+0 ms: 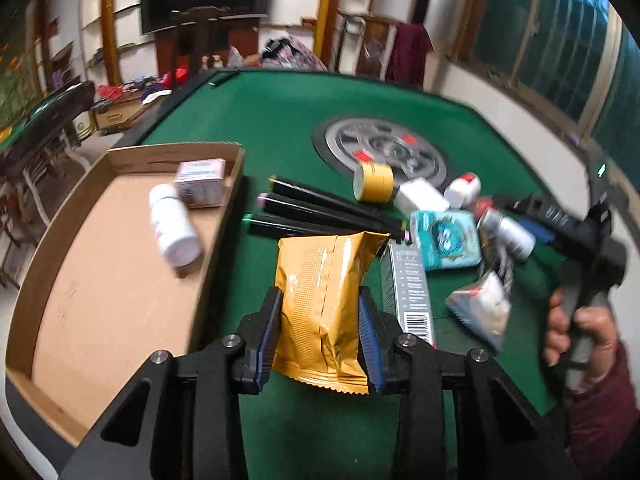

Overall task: Organize objects
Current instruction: 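Grasp the yellow foil packet with the left tool, then place foil packet in tray with left tool while right tool carries barcode box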

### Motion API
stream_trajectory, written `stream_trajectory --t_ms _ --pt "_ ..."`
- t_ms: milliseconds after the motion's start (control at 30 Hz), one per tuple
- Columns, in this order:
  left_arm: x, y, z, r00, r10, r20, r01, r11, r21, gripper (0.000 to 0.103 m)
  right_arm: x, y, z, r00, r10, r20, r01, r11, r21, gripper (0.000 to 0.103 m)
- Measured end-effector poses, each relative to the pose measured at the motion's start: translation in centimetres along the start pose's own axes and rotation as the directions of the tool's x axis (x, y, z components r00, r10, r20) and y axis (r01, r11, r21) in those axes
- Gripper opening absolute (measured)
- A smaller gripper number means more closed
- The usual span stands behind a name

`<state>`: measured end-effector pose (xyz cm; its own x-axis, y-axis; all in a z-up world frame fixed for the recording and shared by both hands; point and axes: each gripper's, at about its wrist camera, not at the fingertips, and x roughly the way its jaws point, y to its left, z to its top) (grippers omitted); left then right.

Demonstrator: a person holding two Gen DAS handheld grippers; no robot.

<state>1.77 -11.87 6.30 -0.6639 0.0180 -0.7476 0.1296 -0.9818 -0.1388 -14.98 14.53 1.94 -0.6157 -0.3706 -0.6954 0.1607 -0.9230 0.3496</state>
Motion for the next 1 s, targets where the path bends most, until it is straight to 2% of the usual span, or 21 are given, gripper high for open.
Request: stream_trajectory --t_ms 167,233,300,367,400,467,600,633,733,800,833,900,1000 --pt "-3.2 2.2 -0.6 0.998 0.01 0.062 -0.005 0.997 -0.072 0.036 -1.2 1.8 -0.2 0.999 -0.027 0.032 0.028 0.998 -0.053 0.093" --pt "-3.9 3.0 -0.9 0.996 0.034 0.08 -0.027 0.996 -0.083 0.036 -3.2 3.7 -0.6 0.997 0.07 0.025 -0.068 0.995 -0.071 0.093" --pt "-4.2 3.6 -1.1 0.995 0.043 0.085 -0.034 0.994 -0.102 0.036 -5.1 7.0 -1.3 0.984 0.176 -0.009 -0.176 0.975 -0.137 0.098" --pt "-4.3 4.6 -1.5 0.996 0.027 0.084 -0.015 0.991 -0.136 0.036 -5.6 10.4 -2.4 0.961 0.265 -0.084 -0.277 0.939 -0.202 0.103" --pt "-4.4 4.9 -1.7 0.996 0.024 0.086 -0.012 0.99 -0.143 0.036 -5.4 11.4 -2.9 0.955 0.275 -0.115 -0.294 0.931 -0.216 0.103" --pt "-4.5 5.5 -2.3 0.996 0.022 0.088 -0.008 0.987 -0.159 0.036 -4.2 13.3 -4.5 0.945 0.262 -0.196 -0.305 0.924 -0.23 0.103" --pt "-5.2 6.9 -3.2 0.995 -0.002 0.104 0.021 0.982 -0.185 0.036 -1.7 14.9 -6.6 0.924 0.239 -0.298 -0.305 0.931 -0.199 0.1" --pt "-5.3 7.0 -3.3 0.994 -0.004 0.109 0.025 0.982 -0.189 0.036 -1.5 15.2 -6.8 0.925 0.226 -0.306 -0.295 0.934 -0.203 0.1" --pt "-5.5 7.9 -3.7 0.992 -0.018 0.126 0.043 0.978 -0.203 0.036 -0.6 16.6 -7.4 0.948 0.116 -0.298 -0.201 0.94 -0.274 0.096" --pt "-5.5 8.3 -4.1 0.991 -0.025 0.13 0.052 0.976 -0.212 0.036 0.3 17.0 -7.6 0.956 0.037 -0.29 -0.132 0.939 -0.316 0.086" --pt "-5.5 8.7 -4.3 0.991 -0.029 0.13 0.057 0.974 -0.221 0.036 0.9 17.2 -7.6 0.956 0.008 -0.294 -0.109 0.939 -0.327 0.082" --pt "-5.5 9.2 -4.7 0.991 -0.034 0.129 0.063 0.971 -0.232 0.036 1.8 17.5 -7.8 0.952 -0.035 -0.303 -0.074 0.938 -0.34 0.067" --pt "-5.6 9.7 -5.0 0.991 -0.032 0.131 0.064 0.968 -0.244 0.036 2.8 17.8 -8.2 0.95 -0.1 -0.294 -0.016 0.93 -0.368 0.053"
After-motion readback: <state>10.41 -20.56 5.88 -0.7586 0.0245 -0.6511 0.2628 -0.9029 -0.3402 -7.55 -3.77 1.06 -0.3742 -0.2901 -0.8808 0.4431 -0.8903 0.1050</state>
